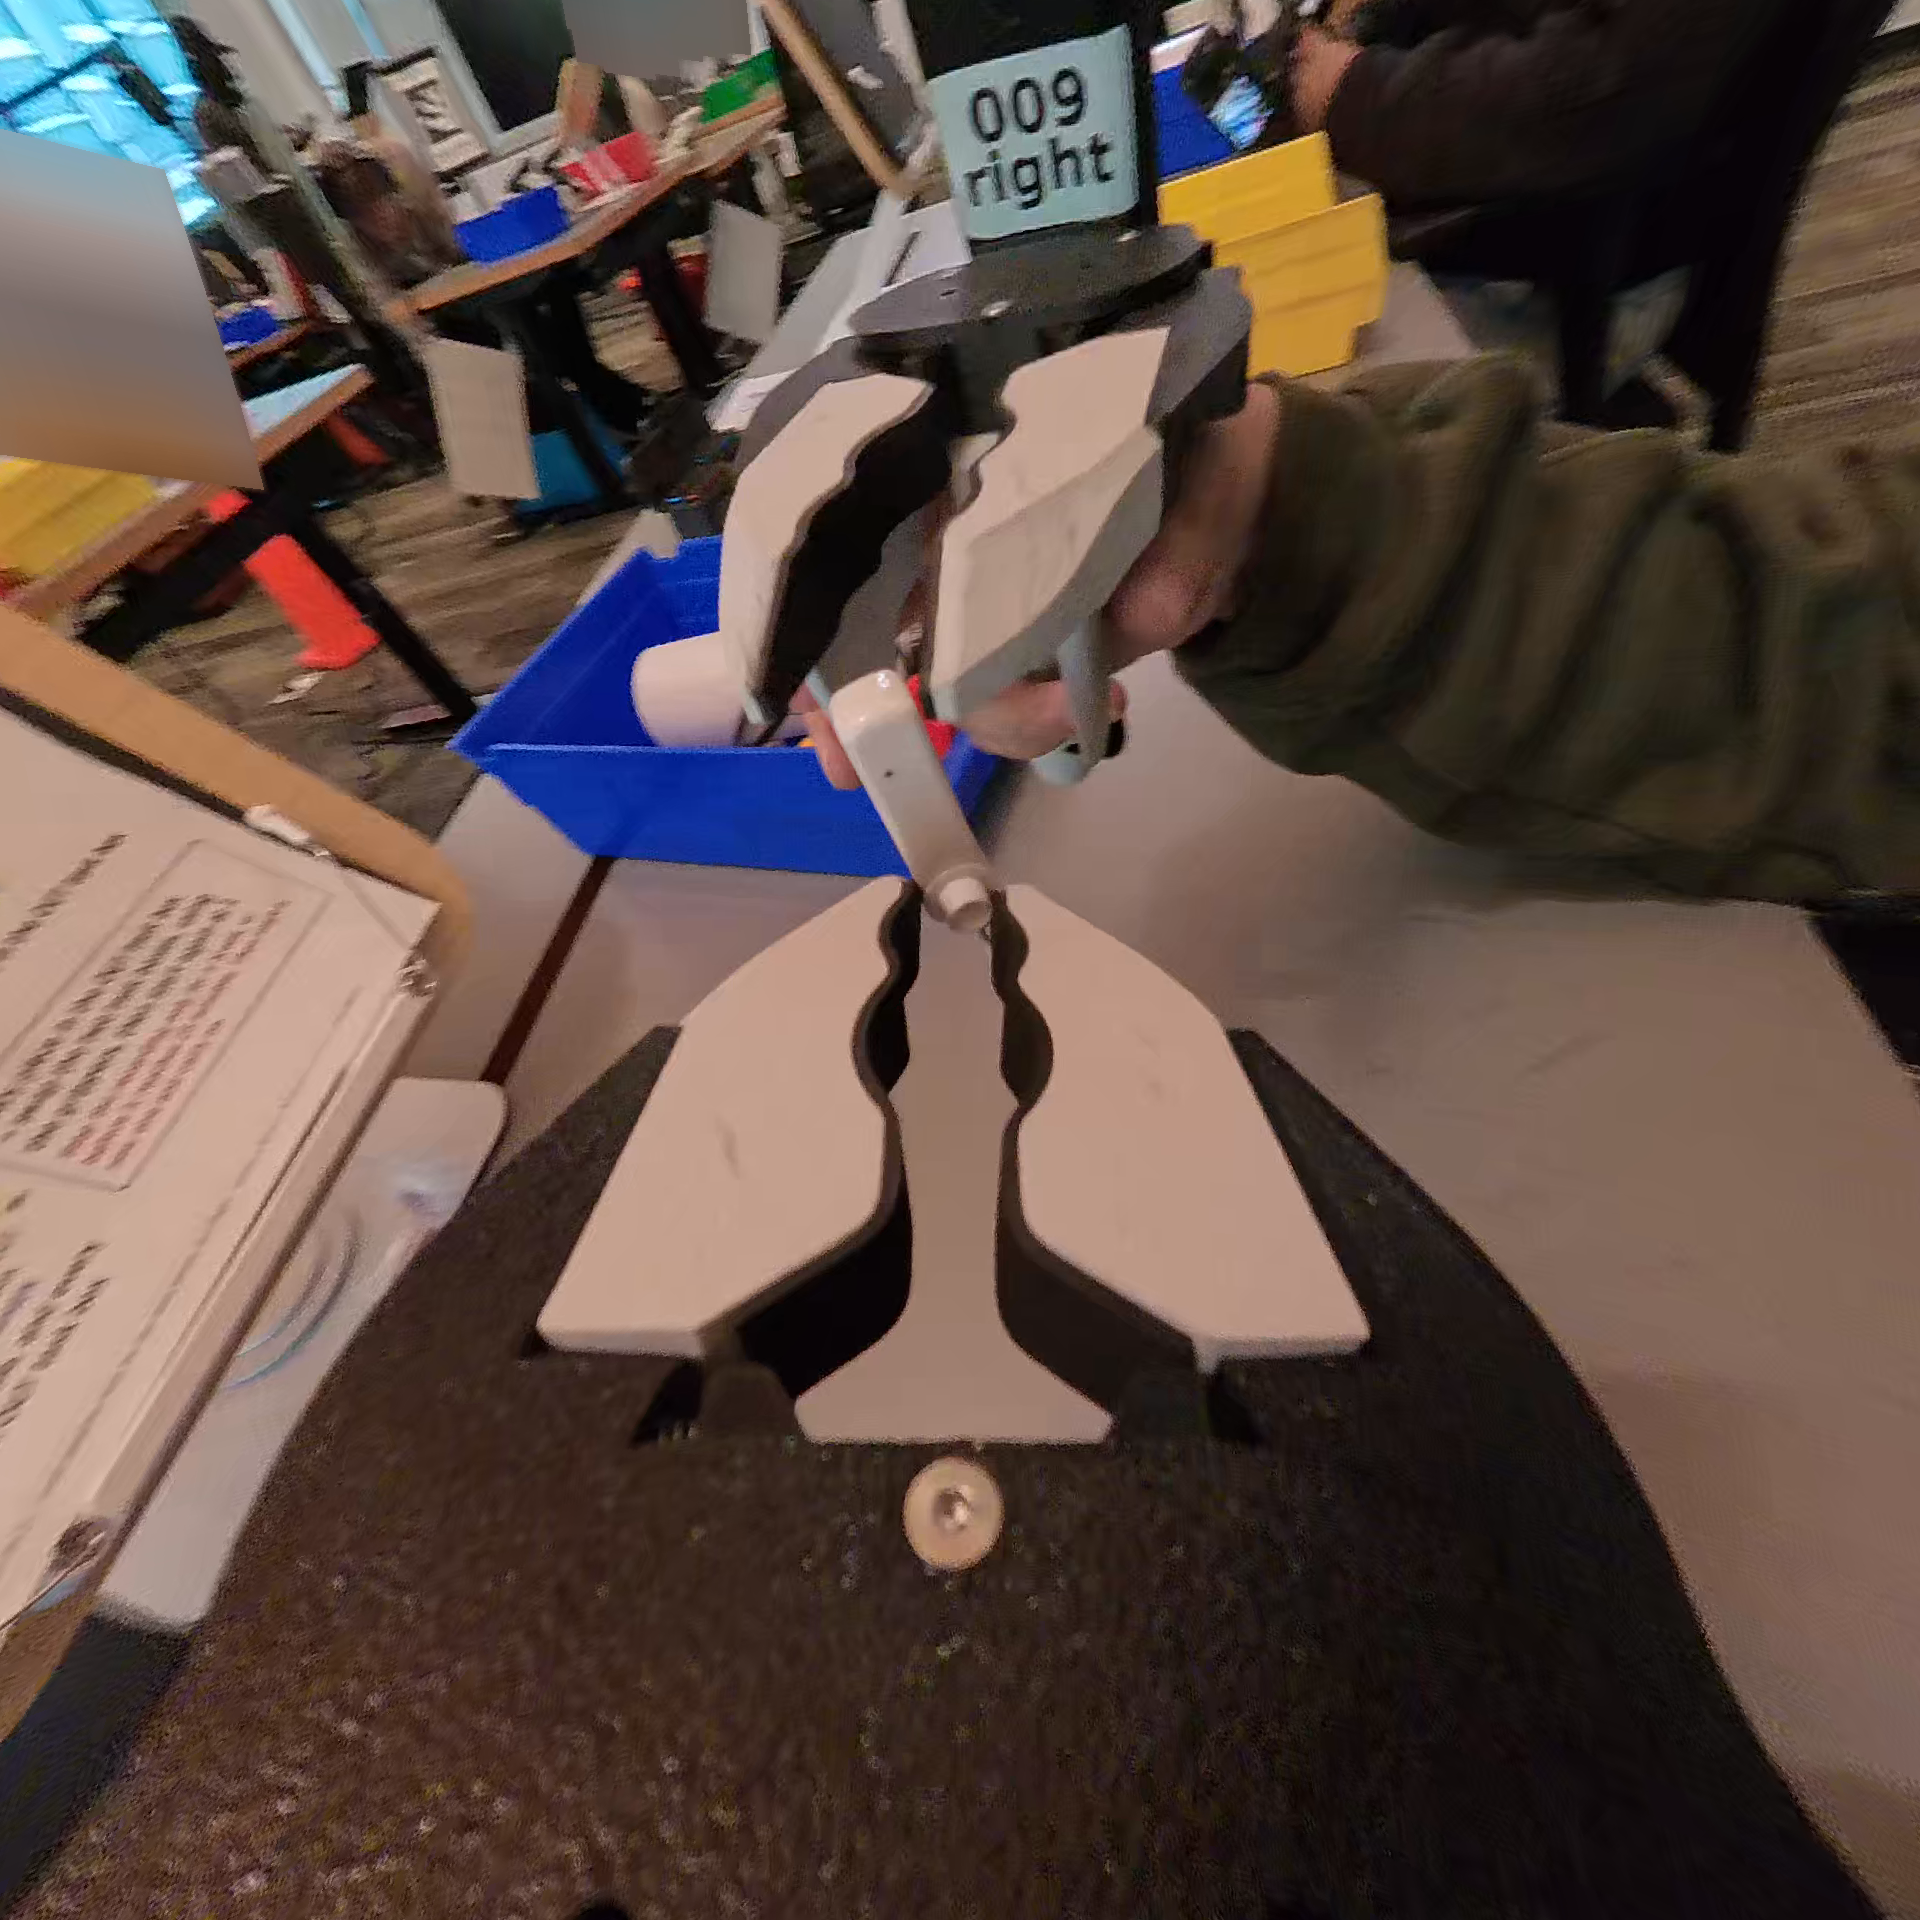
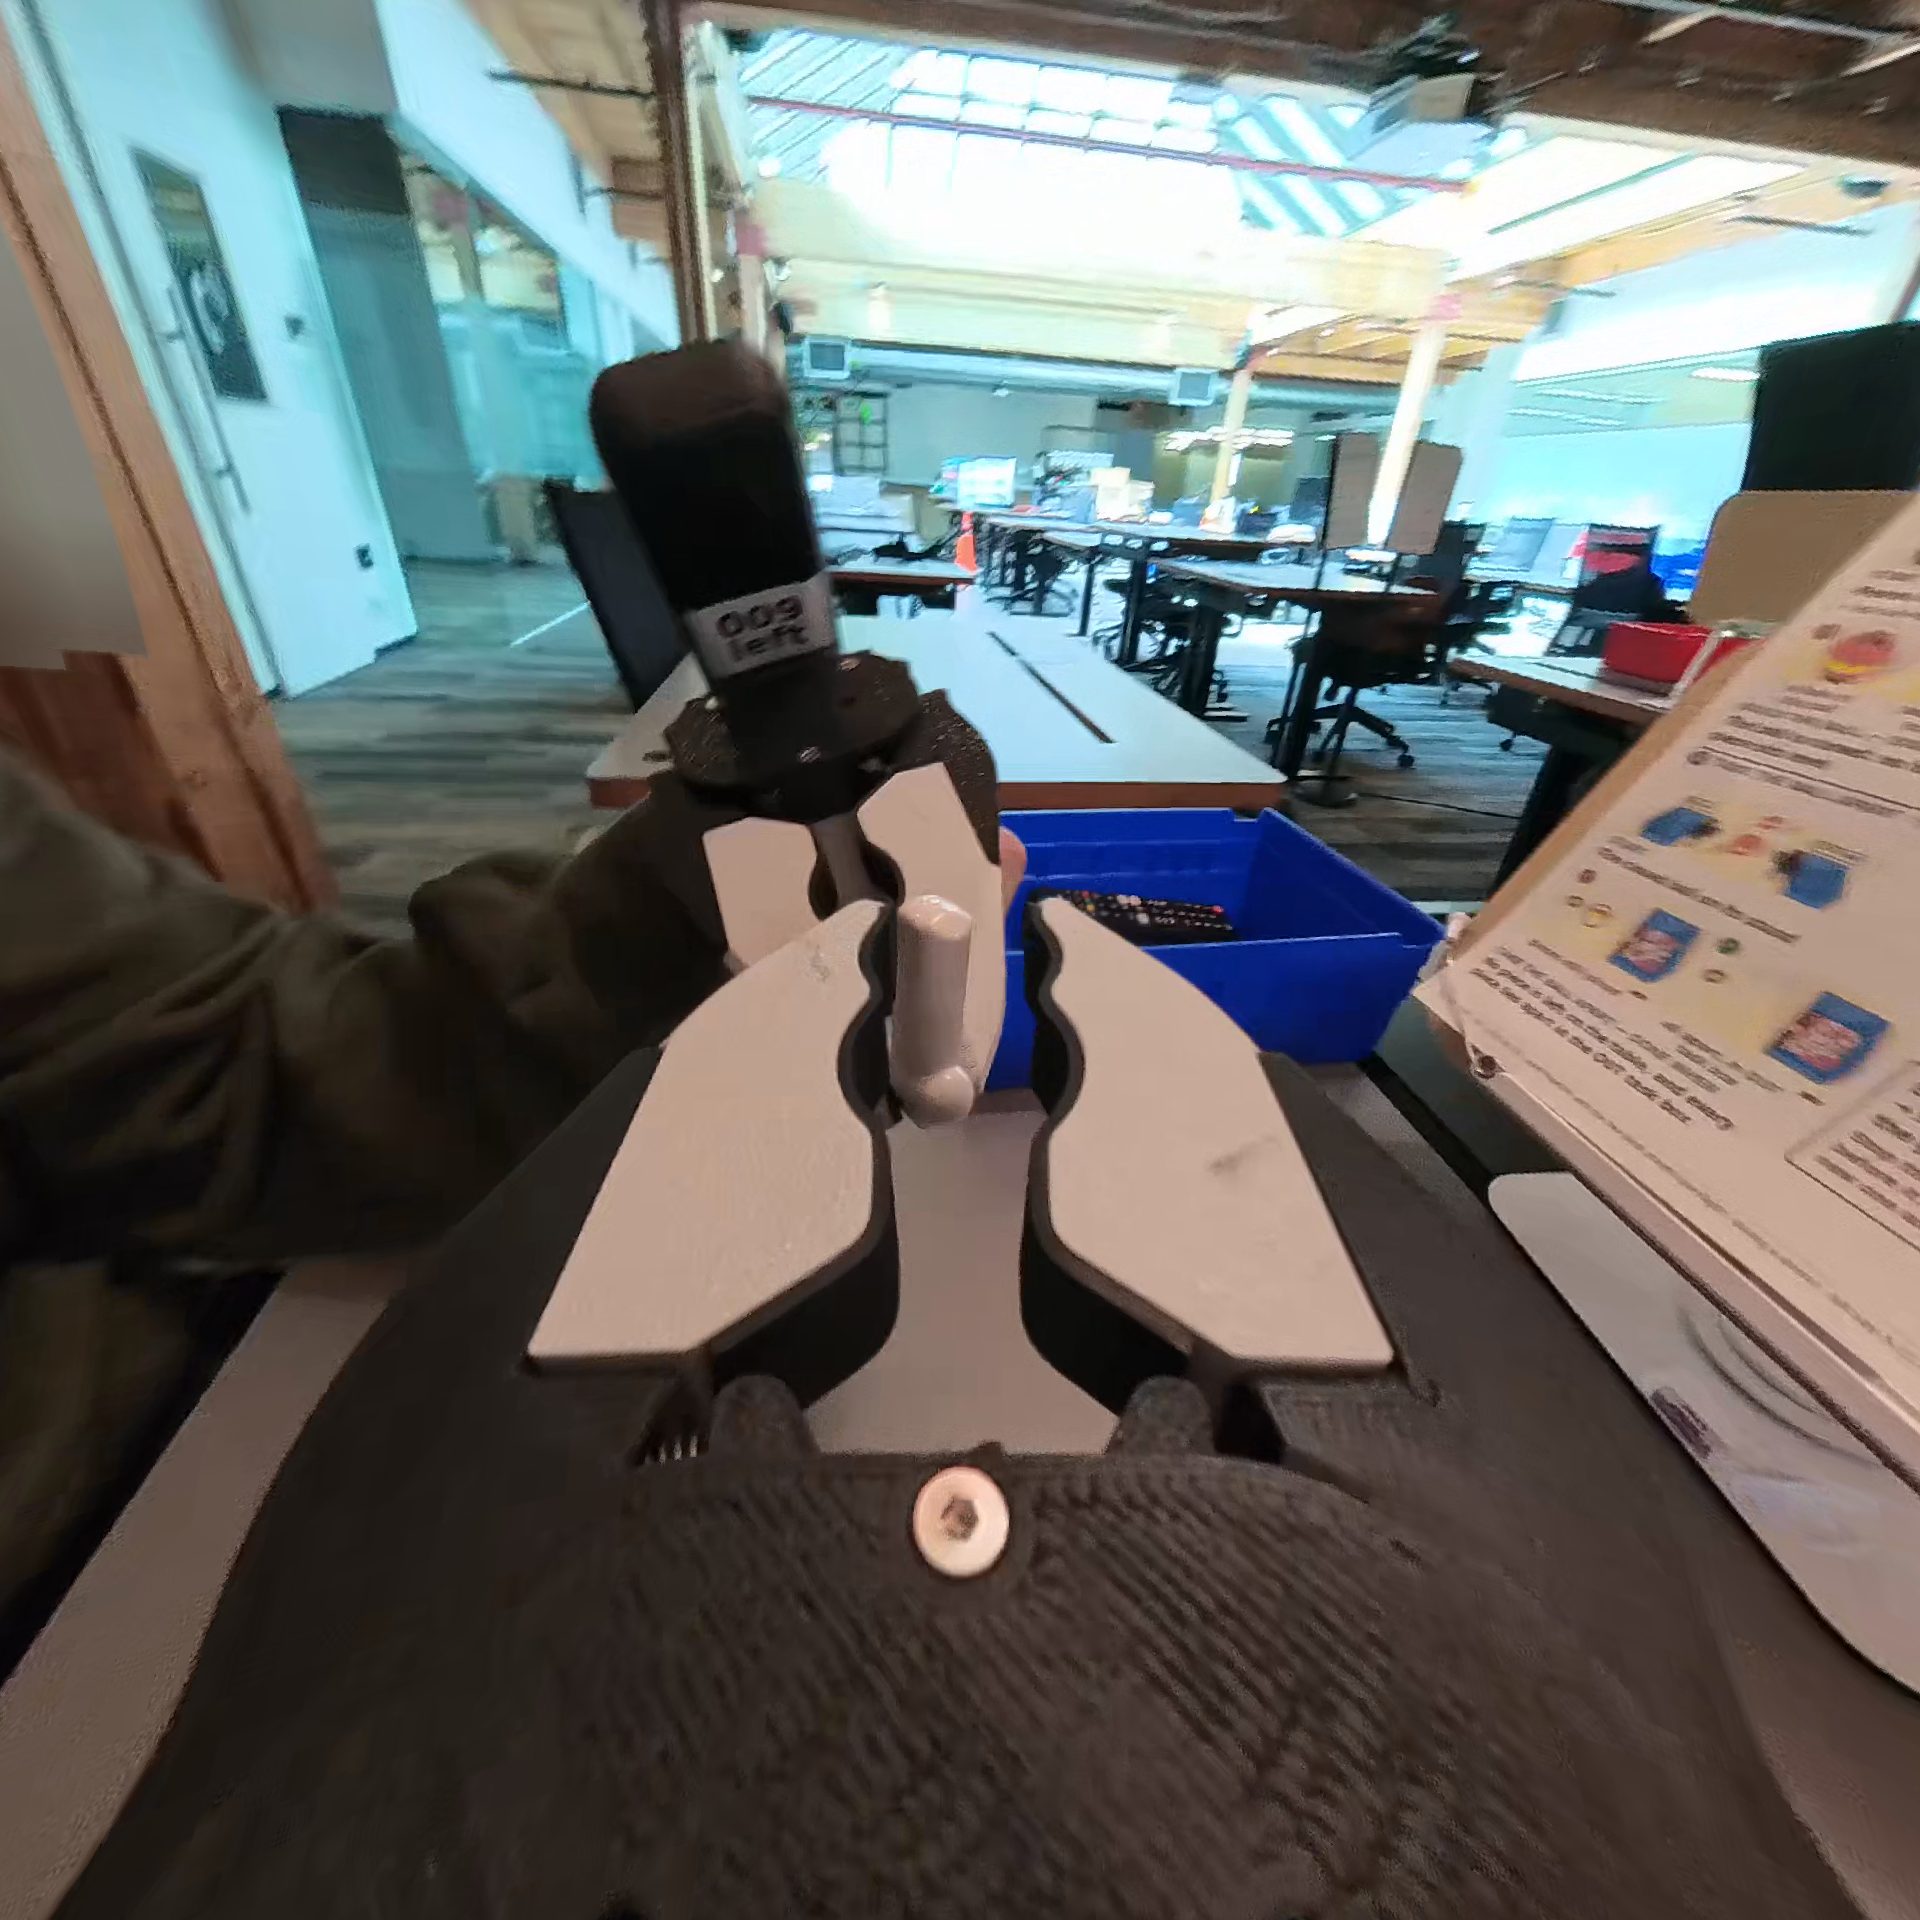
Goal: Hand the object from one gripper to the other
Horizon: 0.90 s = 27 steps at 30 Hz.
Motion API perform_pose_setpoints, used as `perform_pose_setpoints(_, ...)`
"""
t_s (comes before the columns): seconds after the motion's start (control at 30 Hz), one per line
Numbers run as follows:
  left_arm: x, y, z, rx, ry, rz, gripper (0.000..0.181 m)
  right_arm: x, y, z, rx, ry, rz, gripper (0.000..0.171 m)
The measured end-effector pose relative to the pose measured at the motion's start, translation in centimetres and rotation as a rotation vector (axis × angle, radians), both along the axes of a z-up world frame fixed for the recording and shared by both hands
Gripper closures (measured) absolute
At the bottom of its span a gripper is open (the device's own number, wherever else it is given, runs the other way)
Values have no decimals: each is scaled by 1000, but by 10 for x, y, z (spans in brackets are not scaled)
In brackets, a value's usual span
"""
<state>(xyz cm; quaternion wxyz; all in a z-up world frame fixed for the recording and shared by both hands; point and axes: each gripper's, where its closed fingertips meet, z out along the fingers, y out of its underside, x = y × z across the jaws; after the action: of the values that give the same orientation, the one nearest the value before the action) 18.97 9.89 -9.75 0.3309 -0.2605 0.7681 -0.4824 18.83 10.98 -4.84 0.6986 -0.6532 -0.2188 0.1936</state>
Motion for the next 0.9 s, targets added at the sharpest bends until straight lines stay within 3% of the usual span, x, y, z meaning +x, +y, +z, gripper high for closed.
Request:
perform_pose_setpoints(0.03,-2,-2,0,-9,9,-19,169,-6,-1,-3,-6,-32,26,153)
perform_pose_setpoints(0.2,0,7,-5,7,37,34,163,-10,6,-10,-37,-115,-10,157)
perform_pose_setpoints(0.37,22,51,3,0,7,401,149,41,30,-10,-61,-42,-383,158)
perform_pose_setpoints(0.47,29,52,8,-11,7,507,138,61,34,-8,-44,96,-498,158)
perform_pose_setpoints(0.6,42,49,12,47,-76,632,145,58,36,-4,-29,221,-485,158)
perform_pose_setpoints(0.9,49,39,25,31,-207,661,160,49,34,7,2,358,-430,158)
